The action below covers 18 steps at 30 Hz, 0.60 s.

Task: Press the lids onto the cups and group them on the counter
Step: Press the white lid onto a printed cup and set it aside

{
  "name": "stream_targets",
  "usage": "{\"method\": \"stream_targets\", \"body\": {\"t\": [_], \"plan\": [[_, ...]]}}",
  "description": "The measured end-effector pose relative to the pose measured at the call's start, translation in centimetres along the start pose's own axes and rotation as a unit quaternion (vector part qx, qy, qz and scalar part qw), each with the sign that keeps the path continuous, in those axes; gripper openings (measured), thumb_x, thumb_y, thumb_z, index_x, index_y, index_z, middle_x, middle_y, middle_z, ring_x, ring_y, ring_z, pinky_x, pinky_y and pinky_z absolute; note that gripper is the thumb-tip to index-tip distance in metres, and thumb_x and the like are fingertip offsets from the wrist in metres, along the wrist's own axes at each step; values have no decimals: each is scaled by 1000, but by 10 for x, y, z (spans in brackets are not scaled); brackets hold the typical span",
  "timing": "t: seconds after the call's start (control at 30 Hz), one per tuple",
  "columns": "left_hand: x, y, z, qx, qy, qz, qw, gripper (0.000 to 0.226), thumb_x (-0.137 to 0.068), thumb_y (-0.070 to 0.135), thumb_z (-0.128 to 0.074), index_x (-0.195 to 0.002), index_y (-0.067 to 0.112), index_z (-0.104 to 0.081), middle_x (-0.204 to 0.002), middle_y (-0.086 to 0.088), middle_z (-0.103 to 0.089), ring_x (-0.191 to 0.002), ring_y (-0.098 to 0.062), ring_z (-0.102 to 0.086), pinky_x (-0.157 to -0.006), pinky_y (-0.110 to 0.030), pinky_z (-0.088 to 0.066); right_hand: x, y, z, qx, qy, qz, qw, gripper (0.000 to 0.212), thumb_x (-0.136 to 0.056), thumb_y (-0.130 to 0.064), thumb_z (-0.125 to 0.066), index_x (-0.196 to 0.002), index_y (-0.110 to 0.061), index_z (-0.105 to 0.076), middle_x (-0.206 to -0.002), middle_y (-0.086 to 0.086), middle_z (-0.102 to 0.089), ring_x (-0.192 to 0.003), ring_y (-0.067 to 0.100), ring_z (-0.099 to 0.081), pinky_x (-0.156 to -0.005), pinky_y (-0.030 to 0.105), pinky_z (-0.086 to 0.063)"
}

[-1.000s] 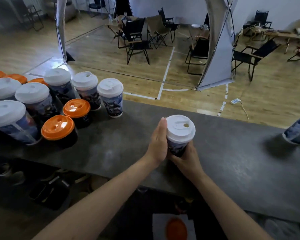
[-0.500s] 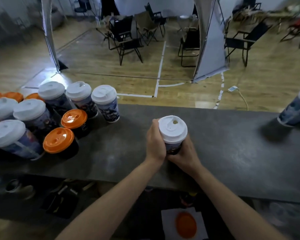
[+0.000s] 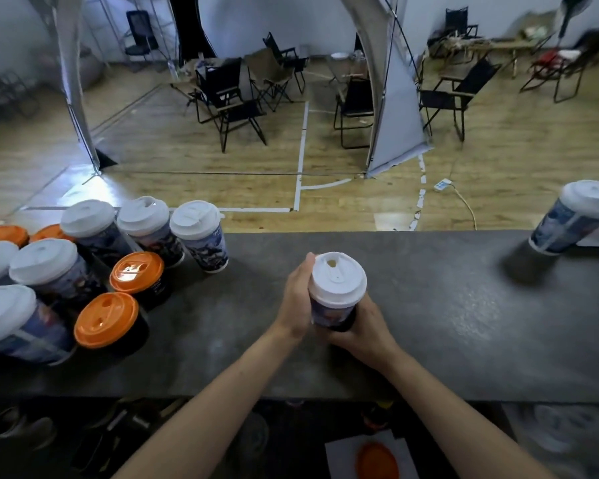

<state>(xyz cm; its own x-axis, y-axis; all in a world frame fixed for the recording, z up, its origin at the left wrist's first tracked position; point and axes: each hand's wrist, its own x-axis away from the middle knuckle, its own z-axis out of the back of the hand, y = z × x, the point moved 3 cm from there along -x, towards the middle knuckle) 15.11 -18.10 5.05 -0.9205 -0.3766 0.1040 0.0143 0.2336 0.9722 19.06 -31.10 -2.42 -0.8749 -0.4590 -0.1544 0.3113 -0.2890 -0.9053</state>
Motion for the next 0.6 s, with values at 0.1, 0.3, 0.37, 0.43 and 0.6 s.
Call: {"method": "stream_targets", "body": {"t": [0.1, 0.3, 0.37, 0.43, 0.6], "plan": [[0, 8, 0, 26, 13, 12, 1000, 46, -111, 20, -33, -84, 8, -68, -69, 7, -74, -68, 1, -69, -65, -13, -51, 0, -2, -2, 24, -6, 10, 1000, 83, -64, -35, -92, -137, -29, -53, -138, -14, -61, -129, 3, -56, -106, 38, -50], [3, -12, -7, 9, 85, -17, 996, 46, -111, 30, -36, -101, 6, -74, -97, -5, -76, -92, -12, -70, -82, -22, -54, -3, -2, -2, 19, -1, -1, 1000, 90, -62, -44, -86, -142, -20, -53, -141, -16, -59, -132, -4, -52, -109, 27, -47], [-6, -3, -4, 18, -13, 41, 999, 50, -110, 35, -36, -94, 6, -73, -88, -4, -77, -85, -12, -73, -78, -23, -55, -3, -1, 0, 18, -6, 0, 1000, 85, -65, -41, -88, -141, -19, -56, -139, -13, -62, -130, 1, -56, -108, 35, -49], [-12, 4, -2, 1, -54, 52, 997, 49, -110, 28, -34, -85, 9, -72, -75, 3, -76, -73, -4, -71, -70, -18, -54, -3, -2, 0, 17, -9, 3, 1000, 82, -67, -37, -89, -141, -20, -56, -139, -14, -62, -129, 2, -57, -108, 38, -49], [-3, -6, -3, -3, 56, -50, 997, 47, -112, 18, -32, -90, 15, -74, -83, 8, -77, -85, -4, -70, -77, -18, -52, -6, -6, -1, -13, 16, 1, 1000, 89, -65, -39, -93, -143, -21, -53, -140, -14, -62, -131, 5, -57, -105, 26, -48]]}}
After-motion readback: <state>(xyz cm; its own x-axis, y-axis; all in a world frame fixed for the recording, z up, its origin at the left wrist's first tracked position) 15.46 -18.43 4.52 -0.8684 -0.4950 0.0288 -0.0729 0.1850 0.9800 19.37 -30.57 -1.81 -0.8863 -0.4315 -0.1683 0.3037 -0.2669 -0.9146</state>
